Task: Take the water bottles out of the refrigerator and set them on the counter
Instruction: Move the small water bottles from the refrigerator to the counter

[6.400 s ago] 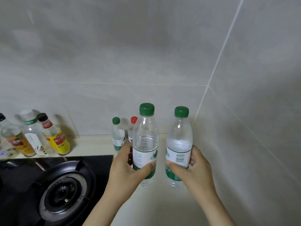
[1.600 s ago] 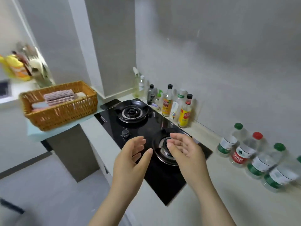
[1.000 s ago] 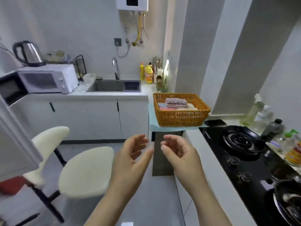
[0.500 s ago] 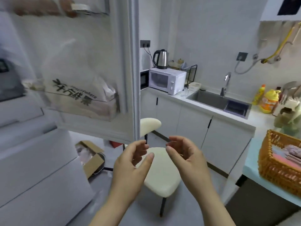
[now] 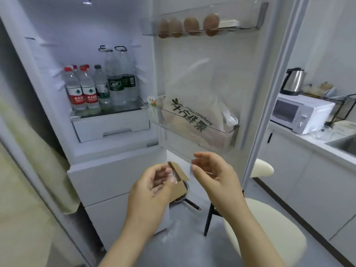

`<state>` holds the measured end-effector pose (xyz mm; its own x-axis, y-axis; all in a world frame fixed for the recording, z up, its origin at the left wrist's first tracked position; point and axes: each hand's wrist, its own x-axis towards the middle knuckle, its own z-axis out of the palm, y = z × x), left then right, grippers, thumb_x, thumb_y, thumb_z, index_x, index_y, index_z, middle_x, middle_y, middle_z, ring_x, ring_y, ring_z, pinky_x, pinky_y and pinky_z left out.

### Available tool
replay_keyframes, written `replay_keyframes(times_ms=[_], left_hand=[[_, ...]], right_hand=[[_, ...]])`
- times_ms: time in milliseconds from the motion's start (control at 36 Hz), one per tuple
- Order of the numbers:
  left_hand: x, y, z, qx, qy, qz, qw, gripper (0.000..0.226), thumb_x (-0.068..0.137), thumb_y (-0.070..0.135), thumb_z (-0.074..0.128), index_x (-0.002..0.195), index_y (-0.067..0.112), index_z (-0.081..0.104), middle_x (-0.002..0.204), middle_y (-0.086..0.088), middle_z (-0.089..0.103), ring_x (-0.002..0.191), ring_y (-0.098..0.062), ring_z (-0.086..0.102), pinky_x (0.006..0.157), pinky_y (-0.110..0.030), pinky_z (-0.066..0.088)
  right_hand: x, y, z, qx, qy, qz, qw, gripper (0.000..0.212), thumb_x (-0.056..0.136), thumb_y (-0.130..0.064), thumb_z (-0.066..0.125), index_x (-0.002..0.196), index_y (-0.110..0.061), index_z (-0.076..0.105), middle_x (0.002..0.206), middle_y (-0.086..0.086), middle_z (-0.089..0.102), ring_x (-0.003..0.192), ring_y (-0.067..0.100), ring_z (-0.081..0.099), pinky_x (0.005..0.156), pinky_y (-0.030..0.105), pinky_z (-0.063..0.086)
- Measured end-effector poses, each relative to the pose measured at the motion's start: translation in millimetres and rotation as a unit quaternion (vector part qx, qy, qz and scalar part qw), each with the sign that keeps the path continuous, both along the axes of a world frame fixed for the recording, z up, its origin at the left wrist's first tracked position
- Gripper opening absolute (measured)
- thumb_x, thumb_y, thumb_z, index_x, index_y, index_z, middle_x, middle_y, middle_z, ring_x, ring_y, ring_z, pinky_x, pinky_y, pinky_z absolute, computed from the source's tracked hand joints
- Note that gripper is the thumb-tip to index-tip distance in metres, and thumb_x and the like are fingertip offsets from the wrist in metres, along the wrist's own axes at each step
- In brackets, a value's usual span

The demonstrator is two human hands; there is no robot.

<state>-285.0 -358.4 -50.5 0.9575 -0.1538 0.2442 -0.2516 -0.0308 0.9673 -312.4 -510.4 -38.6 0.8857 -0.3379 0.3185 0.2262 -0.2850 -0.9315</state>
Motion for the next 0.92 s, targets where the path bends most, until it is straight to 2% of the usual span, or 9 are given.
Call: replay_keyframes(times_ms=[139,250,417,556,722,917], left_hand=[[47,34,3,0.013,-0.022,0.038,0.999,0.025,0.086,0.011,0.067,0.100,0.031,0.063,0.103,0.011,0.070,0.093,0.005,0.065,0.079,-0.009,0.049],[86,64,12,0.011,-0.037,0.053,0.998,0.024,0.087,0.012,0.066,0.102,0.030,0.063,0.102,0.012,0.070,0.092,0.007,0.064,0.082,-0.007,0.049],[148,108,17,0.003,-0.044,0.071,0.996,0.024,0.086,0.013,0.067,0.104,0.027,0.063,0.103,0.012,0.070,0.094,0.006,0.064,0.080,-0.006,0.048],[194,137,13,0.009,-0.045,0.089,0.995,0.025,0.086,0.011,0.067,0.101,0.031,0.062,0.104,0.011,0.070,0.095,0.005,0.064,0.084,-0.011,0.051],[245,154,12,0.008,-0.044,0.116,0.992,0.026,0.086,0.010,0.067,0.101,0.030,0.062,0.105,0.010,0.069,0.094,0.004,0.065,0.084,-0.011,0.050],[307,160,10,0.016,-0.046,0.182,0.982,0.029,0.086,0.010,0.067,0.099,0.035,0.060,0.106,0.014,0.069,0.099,0.000,0.064,0.096,-0.026,0.049]], right_hand=[[53,33,11,-0.018,-0.010,0.033,0.999,0.020,0.089,-0.016,0.066,0.105,-0.028,0.065,0.094,-0.009,0.069,0.088,-0.001,0.065,0.078,0.014,0.052],[97,62,18,-0.022,-0.023,0.047,0.998,0.020,0.089,-0.015,0.065,0.107,-0.025,0.066,0.094,-0.008,0.070,0.086,-0.001,0.066,0.076,0.013,0.052],[167,105,21,-0.006,-0.028,0.065,0.998,0.021,0.089,-0.014,0.066,0.106,-0.025,0.066,0.097,-0.006,0.070,0.085,0.000,0.065,0.076,0.012,0.050],[218,132,15,-0.009,-0.021,0.081,0.996,0.021,0.089,-0.016,0.066,0.106,-0.028,0.065,0.097,-0.009,0.070,0.086,-0.002,0.065,0.075,0.012,0.050],[279,147,12,-0.016,-0.016,0.100,0.995,0.021,0.089,-0.016,0.066,0.106,-0.027,0.065,0.095,-0.010,0.069,0.083,-0.003,0.065,0.073,0.013,0.050],[356,155,11,-0.018,-0.030,0.150,0.988,0.021,0.089,-0.014,0.066,0.104,-0.029,0.064,0.093,-0.009,0.069,0.081,-0.003,0.064,0.071,0.010,0.048]])
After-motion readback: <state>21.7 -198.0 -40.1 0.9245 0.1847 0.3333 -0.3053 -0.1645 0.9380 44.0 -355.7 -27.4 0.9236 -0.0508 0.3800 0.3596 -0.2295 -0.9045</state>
